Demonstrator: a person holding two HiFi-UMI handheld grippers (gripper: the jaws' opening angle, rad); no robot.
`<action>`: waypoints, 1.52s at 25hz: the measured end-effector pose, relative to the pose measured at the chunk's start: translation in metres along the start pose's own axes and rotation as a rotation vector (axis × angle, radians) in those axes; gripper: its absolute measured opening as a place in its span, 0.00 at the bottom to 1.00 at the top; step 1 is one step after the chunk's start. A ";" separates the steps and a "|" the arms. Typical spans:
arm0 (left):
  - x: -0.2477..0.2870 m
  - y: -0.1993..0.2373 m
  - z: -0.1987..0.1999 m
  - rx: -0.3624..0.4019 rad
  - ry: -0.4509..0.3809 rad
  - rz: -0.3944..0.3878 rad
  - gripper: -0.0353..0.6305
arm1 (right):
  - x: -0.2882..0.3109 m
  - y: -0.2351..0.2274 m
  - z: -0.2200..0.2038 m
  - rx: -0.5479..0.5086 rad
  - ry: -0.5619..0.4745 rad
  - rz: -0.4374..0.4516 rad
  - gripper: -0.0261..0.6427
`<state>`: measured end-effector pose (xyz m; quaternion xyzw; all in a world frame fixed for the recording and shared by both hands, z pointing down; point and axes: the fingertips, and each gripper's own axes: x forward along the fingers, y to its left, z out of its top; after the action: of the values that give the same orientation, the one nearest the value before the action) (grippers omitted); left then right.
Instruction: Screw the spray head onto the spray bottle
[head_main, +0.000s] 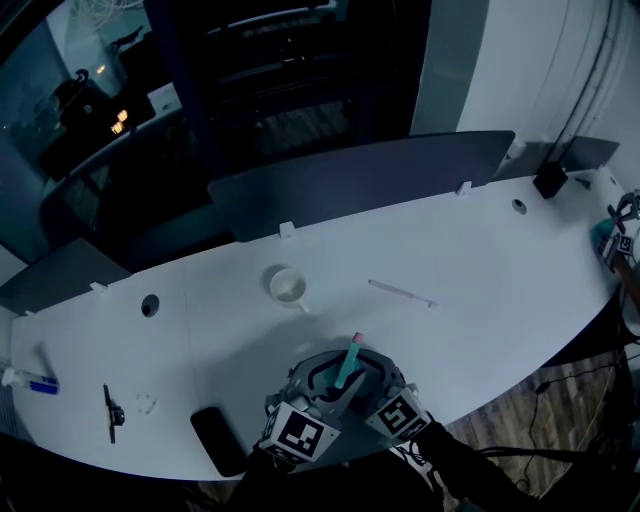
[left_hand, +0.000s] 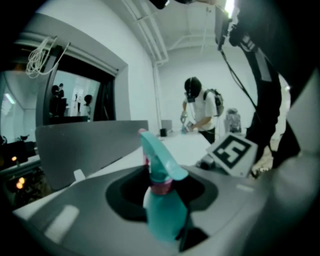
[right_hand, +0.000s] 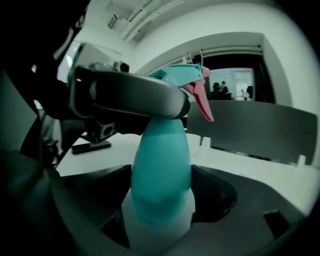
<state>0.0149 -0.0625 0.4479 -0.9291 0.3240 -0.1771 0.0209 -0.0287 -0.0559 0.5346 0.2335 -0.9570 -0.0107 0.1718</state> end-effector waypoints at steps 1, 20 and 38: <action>-0.001 -0.003 -0.002 0.009 -0.008 -0.028 0.28 | -0.002 0.004 -0.002 -0.043 -0.009 0.113 0.61; 0.009 0.004 0.005 -0.058 -0.047 0.217 0.28 | -0.025 -0.004 -0.002 0.090 0.027 -0.298 0.61; -0.004 -0.009 0.004 0.013 -0.090 -0.048 0.28 | -0.015 0.013 -0.008 -0.061 0.078 0.634 0.57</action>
<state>0.0187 -0.0536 0.4440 -0.9434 0.2992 -0.1380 0.0372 -0.0192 -0.0374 0.5380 -0.0815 -0.9740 0.0235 0.2099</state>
